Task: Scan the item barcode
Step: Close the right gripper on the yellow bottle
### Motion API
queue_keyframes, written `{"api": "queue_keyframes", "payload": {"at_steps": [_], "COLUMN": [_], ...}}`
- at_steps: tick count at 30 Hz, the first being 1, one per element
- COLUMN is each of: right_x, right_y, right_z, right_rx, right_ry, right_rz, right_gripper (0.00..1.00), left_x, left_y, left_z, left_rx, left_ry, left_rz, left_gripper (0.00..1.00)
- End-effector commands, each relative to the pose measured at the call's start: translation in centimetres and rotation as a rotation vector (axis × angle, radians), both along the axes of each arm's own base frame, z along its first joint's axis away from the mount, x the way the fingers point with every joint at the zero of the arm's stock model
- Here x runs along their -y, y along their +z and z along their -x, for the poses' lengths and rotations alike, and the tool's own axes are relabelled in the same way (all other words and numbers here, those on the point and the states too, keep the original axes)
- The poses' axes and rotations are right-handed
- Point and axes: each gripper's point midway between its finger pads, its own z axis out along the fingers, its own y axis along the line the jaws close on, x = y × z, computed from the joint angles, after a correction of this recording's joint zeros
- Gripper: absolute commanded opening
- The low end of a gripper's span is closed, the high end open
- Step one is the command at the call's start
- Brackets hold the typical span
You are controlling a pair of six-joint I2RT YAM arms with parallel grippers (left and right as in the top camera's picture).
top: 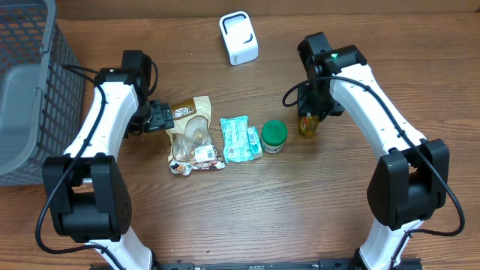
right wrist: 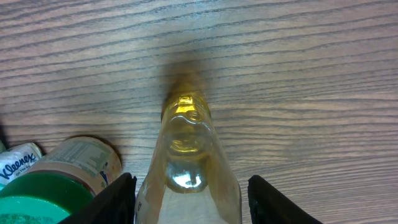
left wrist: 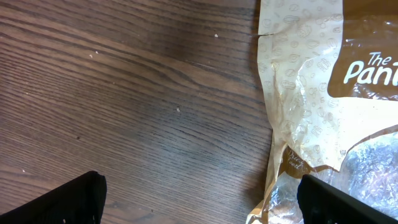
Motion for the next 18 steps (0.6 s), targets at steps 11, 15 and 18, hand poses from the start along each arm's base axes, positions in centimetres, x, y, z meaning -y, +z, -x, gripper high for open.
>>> {"api": "queue_keyframes", "payload": {"at_steps": [11, 15, 18], "right_x": [0.17, 0.15, 0.1], "right_y": [0.89, 0.97, 1.08], "right_z": [-0.59, -0.69, -0.85], "right_rx": [0.018, 0.023, 0.029], "right_ry": [0.017, 0.017, 0.017], "right_rz": [0.007, 0.006, 0.004], "right_gripper": [0.55, 0.55, 0.55], "left_x": [-0.26, -0.25, -0.26], "left_y": [0.18, 0.18, 0.18], "left_z": [-0.41, -0.41, -0.41], "left_rx": [0.006, 0.006, 0.006], "left_ry": [-0.015, -0.015, -0.015], "left_rz": [-0.011, -0.01, -0.011], "left_gripper": [1.0, 1.0, 1.0]}}
